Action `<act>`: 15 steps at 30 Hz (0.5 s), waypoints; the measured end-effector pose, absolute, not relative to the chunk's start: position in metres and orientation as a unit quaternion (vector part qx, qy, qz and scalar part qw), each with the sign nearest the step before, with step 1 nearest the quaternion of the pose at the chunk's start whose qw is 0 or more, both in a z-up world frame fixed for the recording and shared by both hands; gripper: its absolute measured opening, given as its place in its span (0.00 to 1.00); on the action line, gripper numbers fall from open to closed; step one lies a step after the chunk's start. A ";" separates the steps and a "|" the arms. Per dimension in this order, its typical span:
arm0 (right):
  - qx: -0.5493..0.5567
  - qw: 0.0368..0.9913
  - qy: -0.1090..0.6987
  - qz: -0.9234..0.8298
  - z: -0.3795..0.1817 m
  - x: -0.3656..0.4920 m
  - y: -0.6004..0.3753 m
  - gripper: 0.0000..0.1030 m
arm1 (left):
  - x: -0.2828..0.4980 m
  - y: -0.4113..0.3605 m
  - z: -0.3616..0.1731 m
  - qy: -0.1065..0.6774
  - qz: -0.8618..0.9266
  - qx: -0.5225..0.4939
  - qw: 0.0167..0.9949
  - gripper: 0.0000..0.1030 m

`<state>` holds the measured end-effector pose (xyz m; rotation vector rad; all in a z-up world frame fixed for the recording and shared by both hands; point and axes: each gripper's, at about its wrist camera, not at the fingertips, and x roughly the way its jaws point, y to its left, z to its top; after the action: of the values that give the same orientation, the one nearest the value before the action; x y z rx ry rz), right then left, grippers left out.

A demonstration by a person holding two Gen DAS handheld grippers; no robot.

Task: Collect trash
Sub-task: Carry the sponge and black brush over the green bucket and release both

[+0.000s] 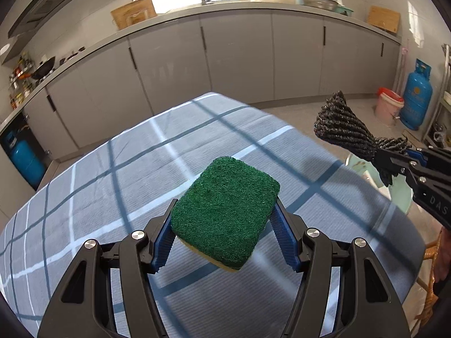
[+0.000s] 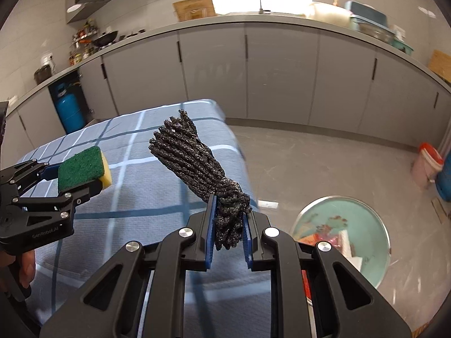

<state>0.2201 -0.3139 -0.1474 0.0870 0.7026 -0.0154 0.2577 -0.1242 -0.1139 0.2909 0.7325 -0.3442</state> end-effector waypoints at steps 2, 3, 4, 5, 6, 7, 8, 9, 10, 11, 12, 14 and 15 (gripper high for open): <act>0.047 0.938 0.343 -0.017 -0.148 0.216 -0.326 0.18 | 0.258 -0.137 -0.113 0.353 -0.175 0.145 0.908 0.61; 0.049 0.938 0.343 -0.020 -0.148 0.214 -0.330 0.18 | 0.257 -0.143 -0.112 0.352 -0.178 0.147 0.907 0.61; 0.052 0.938 0.342 -0.025 -0.148 0.211 -0.336 0.18 | 0.257 -0.149 -0.112 0.351 -0.181 0.150 0.906 0.61; 0.054 0.938 0.342 -0.029 -0.149 0.209 -0.342 0.18 | 0.257 -0.156 -0.112 0.350 -0.185 0.152 0.906 0.61; 0.056 0.938 0.342 -0.033 -0.150 0.207 -0.347 0.18 | 0.256 -0.161 -0.111 0.350 -0.188 0.153 0.905 0.61; 0.059 0.937 0.341 -0.037 -0.150 0.205 -0.353 0.18 | 0.256 -0.167 -0.111 0.349 -0.191 0.155 0.904 0.61; 0.062 0.937 0.341 -0.042 -0.151 0.203 -0.359 0.18 | 0.256 -0.174 -0.110 0.349 -0.195 0.156 0.903 0.61; 0.064 0.937 0.342 -0.045 -0.152 0.202 -0.363 0.18 | 0.256 -0.179 -0.110 0.348 -0.198 0.157 0.903 0.61; 0.067 0.936 0.341 -0.050 -0.153 0.199 -0.370 0.18 | 0.256 -0.185 -0.110 0.347 -0.202 0.159 0.902 0.61; 0.070 0.936 0.340 -0.054 -0.154 0.197 -0.376 0.18 | 0.255 -0.192 -0.110 0.346 -0.206 0.162 0.901 0.61; 0.072 0.936 0.340 -0.059 -0.154 0.195 -0.381 0.18 | 0.255 -0.197 -0.110 0.346 -0.210 0.164 0.900 0.61; 0.076 0.935 0.340 -0.068 -0.156 0.190 -0.392 0.18 | 0.253 -0.210 -0.110 0.343 -0.218 0.168 0.898 0.61; 0.078 0.934 0.340 -0.073 -0.156 0.188 -0.398 0.18 | 0.253 -0.214 -0.110 0.343 -0.221 0.169 0.897 0.61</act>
<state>0.1883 -0.3982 -0.1564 0.1602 0.6949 -0.1496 0.2532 -0.2141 -0.1098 0.3509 0.7098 -0.4576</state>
